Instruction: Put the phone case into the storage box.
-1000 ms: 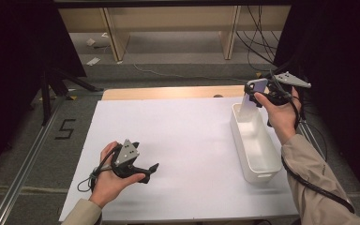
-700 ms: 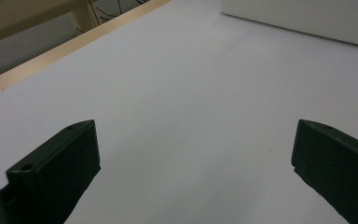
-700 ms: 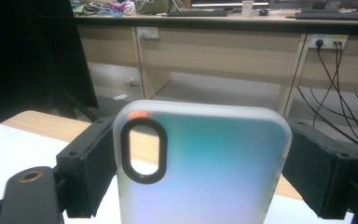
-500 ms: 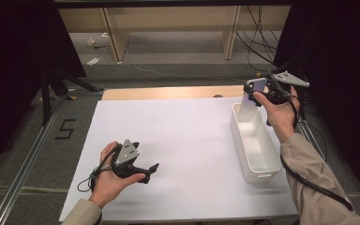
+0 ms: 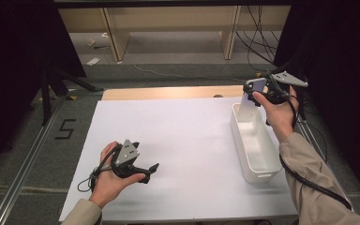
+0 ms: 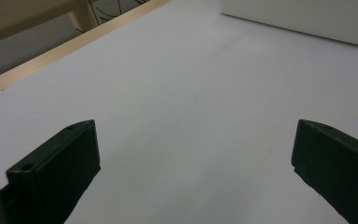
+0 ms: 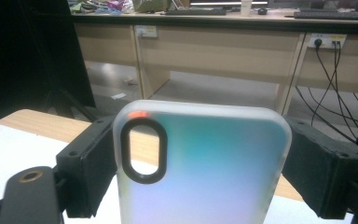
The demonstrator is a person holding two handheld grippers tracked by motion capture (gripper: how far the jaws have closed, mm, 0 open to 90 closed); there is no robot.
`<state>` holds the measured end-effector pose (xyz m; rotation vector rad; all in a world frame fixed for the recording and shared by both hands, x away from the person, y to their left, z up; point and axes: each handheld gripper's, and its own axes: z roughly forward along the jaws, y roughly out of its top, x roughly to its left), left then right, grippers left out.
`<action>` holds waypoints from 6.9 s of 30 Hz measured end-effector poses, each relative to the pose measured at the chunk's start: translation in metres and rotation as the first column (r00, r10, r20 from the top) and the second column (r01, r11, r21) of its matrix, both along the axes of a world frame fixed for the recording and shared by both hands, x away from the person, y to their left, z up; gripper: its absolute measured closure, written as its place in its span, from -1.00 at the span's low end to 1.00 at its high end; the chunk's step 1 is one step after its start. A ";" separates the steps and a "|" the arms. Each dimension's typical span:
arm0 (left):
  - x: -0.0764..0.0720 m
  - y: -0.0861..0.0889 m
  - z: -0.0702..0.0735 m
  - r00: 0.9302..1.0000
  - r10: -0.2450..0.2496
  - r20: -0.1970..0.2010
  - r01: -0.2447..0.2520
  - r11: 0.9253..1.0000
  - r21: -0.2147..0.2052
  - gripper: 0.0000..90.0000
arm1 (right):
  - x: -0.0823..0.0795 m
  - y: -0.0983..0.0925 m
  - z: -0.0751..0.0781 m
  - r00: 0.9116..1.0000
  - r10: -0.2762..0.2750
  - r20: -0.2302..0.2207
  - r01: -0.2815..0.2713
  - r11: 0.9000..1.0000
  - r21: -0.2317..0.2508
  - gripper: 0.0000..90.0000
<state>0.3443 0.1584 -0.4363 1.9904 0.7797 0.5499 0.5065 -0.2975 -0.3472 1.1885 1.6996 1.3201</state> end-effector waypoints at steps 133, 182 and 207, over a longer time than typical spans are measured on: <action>0.001 -0.002 -0.001 1.000 -0.008 -0.001 0.008 1.000 -0.003 -1.00 | 0.033 0.024 -0.061 0.988 -0.124 -0.092 0.111 0.984 -0.141 -0.62; 0.000 -0.002 0.000 1.000 -0.011 0.001 0.011 1.000 -0.004 -1.00 | 0.036 0.024 -0.072 0.983 -0.127 -0.133 0.106 0.982 -0.156 -0.63; 0.000 -0.003 0.000 1.000 -0.011 0.003 0.011 1.000 -0.006 -1.00 | 0.036 0.021 -0.068 0.986 -0.128 -0.109 0.110 0.982 -0.151 -0.73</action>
